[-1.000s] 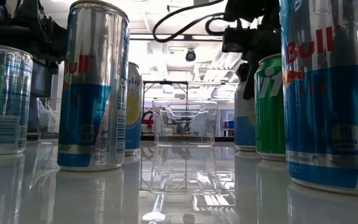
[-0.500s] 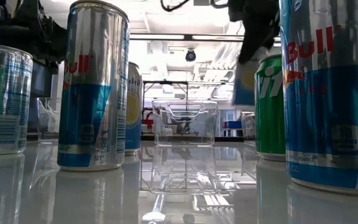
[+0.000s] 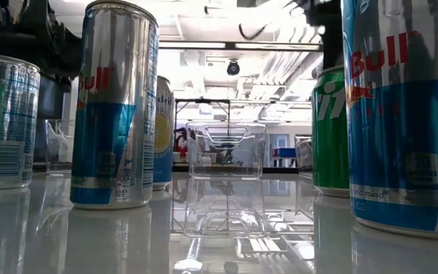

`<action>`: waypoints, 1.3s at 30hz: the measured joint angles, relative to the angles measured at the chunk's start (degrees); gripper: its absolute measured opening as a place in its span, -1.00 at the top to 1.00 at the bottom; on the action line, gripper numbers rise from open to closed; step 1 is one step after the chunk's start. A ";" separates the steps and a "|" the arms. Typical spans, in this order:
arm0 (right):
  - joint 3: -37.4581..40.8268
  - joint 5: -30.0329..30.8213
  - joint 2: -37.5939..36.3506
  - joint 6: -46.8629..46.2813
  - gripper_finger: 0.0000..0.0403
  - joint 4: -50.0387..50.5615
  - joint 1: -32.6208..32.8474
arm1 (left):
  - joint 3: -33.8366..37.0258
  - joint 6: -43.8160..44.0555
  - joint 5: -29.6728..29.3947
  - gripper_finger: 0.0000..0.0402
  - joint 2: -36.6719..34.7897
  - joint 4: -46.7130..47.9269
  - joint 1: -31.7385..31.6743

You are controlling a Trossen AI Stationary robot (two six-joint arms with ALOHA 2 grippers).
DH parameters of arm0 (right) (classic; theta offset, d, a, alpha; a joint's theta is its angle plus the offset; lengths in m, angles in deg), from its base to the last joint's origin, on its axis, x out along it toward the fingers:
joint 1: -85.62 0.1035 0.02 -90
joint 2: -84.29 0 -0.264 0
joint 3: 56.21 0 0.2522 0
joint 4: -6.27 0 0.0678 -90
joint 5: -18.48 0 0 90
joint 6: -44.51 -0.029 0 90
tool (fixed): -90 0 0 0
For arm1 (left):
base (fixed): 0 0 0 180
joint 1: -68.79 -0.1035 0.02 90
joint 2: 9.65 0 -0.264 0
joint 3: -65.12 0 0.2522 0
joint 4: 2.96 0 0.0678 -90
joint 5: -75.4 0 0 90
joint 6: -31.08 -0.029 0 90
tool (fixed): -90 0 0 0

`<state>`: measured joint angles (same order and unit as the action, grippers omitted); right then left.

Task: Sort soda cans
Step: Put the top blue-white soda can into the right transparent bin

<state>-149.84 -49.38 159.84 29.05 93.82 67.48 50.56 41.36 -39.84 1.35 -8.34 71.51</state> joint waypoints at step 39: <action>26.57 -23.45 0.17 14.20 -0.56 -27.29 -13.81 | -0.02 0.07 -0.01 0.61 -0.02 -0.47 0.00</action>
<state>-123.27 -72.84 160.01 43.25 66.53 53.67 50.54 41.43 -39.84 1.33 -8.82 71.51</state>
